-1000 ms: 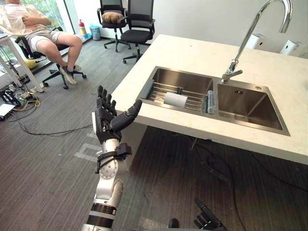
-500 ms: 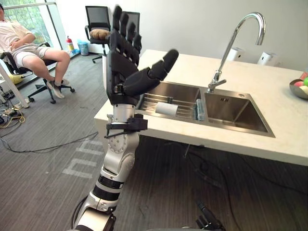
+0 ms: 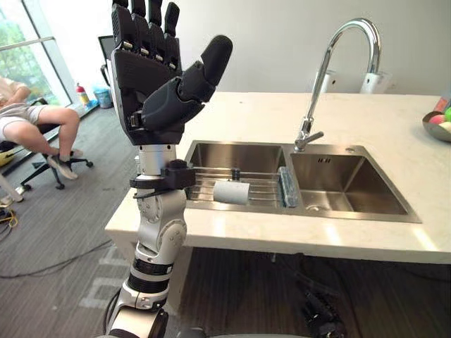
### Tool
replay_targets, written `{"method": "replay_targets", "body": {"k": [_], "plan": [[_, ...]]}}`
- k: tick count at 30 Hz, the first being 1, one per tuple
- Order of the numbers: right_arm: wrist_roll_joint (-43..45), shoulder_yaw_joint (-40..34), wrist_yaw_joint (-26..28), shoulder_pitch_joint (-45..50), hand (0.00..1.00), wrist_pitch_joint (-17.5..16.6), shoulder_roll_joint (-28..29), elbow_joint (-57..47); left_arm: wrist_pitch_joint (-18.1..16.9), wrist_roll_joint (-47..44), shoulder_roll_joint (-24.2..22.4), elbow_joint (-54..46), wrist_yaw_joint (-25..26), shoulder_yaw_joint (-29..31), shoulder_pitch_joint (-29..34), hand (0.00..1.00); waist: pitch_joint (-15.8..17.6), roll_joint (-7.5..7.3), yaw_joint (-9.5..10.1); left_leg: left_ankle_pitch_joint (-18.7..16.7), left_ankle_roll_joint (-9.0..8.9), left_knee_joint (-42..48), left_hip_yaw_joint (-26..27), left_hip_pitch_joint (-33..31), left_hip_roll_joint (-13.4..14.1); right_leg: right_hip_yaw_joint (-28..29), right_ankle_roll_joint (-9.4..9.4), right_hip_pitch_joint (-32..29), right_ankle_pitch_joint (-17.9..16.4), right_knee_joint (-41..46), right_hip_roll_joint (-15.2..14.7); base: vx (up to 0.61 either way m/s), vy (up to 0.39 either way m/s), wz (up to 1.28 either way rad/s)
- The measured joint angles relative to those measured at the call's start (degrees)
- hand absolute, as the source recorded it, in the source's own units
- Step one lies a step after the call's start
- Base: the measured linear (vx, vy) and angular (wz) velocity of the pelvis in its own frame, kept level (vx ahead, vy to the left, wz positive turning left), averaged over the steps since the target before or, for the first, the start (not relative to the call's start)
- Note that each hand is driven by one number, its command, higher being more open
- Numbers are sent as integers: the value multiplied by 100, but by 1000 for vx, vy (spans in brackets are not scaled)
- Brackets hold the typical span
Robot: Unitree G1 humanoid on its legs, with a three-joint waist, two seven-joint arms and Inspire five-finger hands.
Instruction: Walk over to the sink, pick up the cup, carry it to the dishwasher, place the cup inside the dishwasher, then close the dishwasher door
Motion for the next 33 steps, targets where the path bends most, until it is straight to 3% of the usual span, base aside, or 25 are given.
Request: {"method": "replay_targets", "body": {"k": [1,4,6,8,10,11,12,14,15,16,18,19,21,28,33], "plan": [[16,1,-20,-17,100,26,44,41,76,-46,33,3,16,11,0,100,-5,-15,1,-1,1,-171,27,67,-40,-16,26,-11,16,-15,-32,199,105,-3],[-9,4,-131,54,100,210,192,265,802,-96,60,82,218,-52,50,100,-15,-46,161,3,8,-613,148,414,-117,-91,159,-48,142,249,-122,124,63,-13],[-14,-61,-227,117,100,154,172,280,1230,104,86,218,364,-274,173,100,-28,-69,164,5,26,-780,128,546,-190,-165,171,-429,154,1163,-244,60,44,5],[2,-164,-243,174,100,78,137,263,1448,244,83,536,413,-410,383,100,-20,-98,157,-7,64,-877,115,666,-278,-168,218,-867,300,2117,-415,49,54,7],[0,-238,-244,185,100,-21,128,247,1551,404,37,947,468,-431,632,100,-17,-87,125,-58,143,-989,59,847,-279,-227,151,-1202,681,2884,-521,84,20,10],[-9,-257,-244,187,100,-46,125,247,1558,436,3,1274,498,-417,721,100,8,-41,92,-84,130,-1023,-28,942,-206,-291,107,-1315,363,3018,-528,93,-48,27],[-10,-266,-244,187,100,-48,123,242,1557,437,-16,1574,520,-375,742,100,9,-44,71,-120,79,-1018,-139,967,-117,-319,96,-1414,107,2830,-524,81,-118,32],[-20,-231,-248,180,100,-13,113,232,1556,436,27,1873,516,-259,757,100,18,-36,29,-164,-57,-948,-340,954,60,-83,151,-1488,72,2118,-403,68,-145,47],[-25,-199,-249,189,100,6,110,243,1556,435,52,1908,514,-208,759,100,19,-81,-5,-187,-146,-868,-414,913,83,-17,190,-1422,261,1596,-382,107,-219,66],[-22,-107,-251,187,100,76,124,307,1534,435,133,1890,476,-94,758,100,42,-275,-28,-248,-311,-709,-547,857,33,68,398,-1234,702,853,-444,125,-242,50],[-25,-101,-266,181,100,199,15,392,1544,459,66,1892,428,-23,803,100,20,-120,121,-217,-422,-726,-556,760,274,-140,401,-928,665,188,-223,150,-265,21],[-59,-99,-267,148,100,247,-18,398,1546,631,43,1886,337,-27,819,100,29,-51,158,-160,-500,-867,-552,769,381,-180,303,-896,720,-2,-102,112,-196,-2],[-108,-27,-290,129,100,289,-15,399,1570,900,45,1861,201,-134,877,100,20,-36,150,-92,-587,-1053,-518,852,483,-188,236,-839,767,-172,15,79,-137,-9],[-172,300,-377,110,100,490,-150,357,1626,2056,191,1767,-581,-699,990,100,12,-30,147,-16,-547,-1264,-305,854,513,-72,270,-743,1141,-822,70,26,13,-15],[-156,470,-370,128,100,585,-234,363,1595,2596,854,1419,-1149,-934,1160,100,15,-22,130,52,-512,-1336,-166,824,492,37,298,-683,1434,-1239,72,-36,37,-12]]}}
